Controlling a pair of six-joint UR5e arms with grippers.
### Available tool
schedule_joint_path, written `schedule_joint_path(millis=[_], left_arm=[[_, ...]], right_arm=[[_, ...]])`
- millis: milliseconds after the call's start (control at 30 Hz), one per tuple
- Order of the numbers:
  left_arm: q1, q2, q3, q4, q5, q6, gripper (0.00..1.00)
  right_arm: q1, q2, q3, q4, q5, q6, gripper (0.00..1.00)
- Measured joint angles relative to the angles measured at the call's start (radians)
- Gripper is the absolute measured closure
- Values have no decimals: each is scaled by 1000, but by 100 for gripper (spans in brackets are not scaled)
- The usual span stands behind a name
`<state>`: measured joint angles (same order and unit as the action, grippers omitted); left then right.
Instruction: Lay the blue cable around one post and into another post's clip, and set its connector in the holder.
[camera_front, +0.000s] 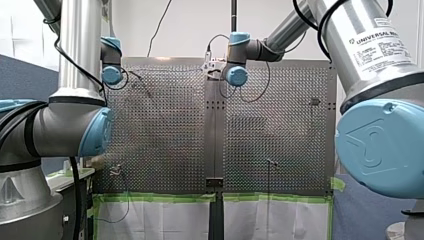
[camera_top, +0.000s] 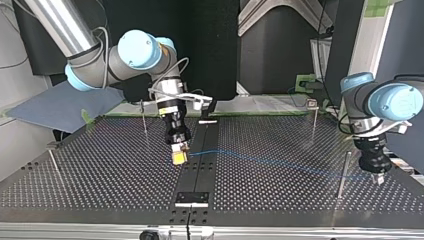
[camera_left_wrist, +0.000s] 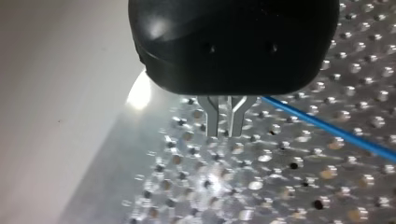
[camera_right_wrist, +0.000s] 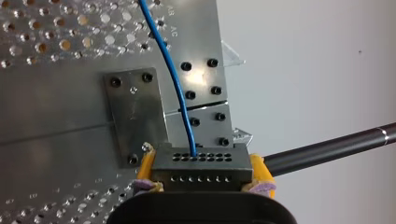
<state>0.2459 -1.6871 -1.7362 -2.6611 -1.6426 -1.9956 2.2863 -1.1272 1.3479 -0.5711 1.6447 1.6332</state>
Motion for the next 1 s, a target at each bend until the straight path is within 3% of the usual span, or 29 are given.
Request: schedule_joint_path(millis=[167,633,1000], left_arm=[[-13,-37,-1,-6,7,16,85],[-23,-51,-29,23,-6,-25,85],[-26,-51,-35,25,-5,-31,85]], right_arm=[[-10,2,0,17,0,-7,100],[-39,34,25,97,21,-13,100],[-46,35,112,32,69,5,100]])
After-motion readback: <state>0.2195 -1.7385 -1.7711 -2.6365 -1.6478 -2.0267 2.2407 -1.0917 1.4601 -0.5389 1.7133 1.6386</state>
